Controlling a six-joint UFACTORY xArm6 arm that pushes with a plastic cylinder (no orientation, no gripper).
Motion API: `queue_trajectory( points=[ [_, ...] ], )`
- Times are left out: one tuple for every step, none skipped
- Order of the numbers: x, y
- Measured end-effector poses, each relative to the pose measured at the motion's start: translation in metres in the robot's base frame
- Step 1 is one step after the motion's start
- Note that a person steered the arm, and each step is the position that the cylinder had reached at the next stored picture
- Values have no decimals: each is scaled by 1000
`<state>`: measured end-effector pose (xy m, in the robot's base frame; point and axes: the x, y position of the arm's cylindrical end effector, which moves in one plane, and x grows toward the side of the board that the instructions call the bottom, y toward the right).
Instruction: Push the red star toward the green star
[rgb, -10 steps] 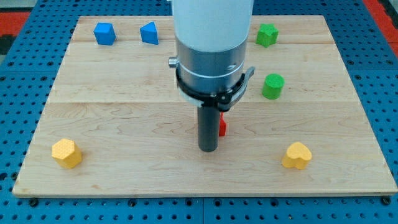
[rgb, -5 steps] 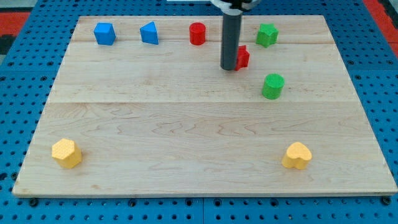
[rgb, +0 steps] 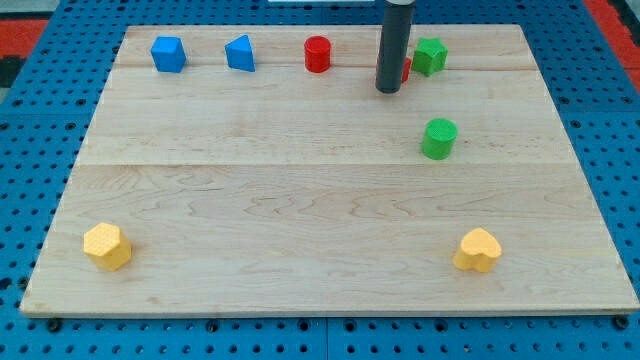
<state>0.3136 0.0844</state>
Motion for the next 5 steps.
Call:
queue_trajectory(
  points=[
    [-10, 0],
    [-14, -15],
    [6, 19],
    [-11, 34],
    [-25, 24]
  ],
)
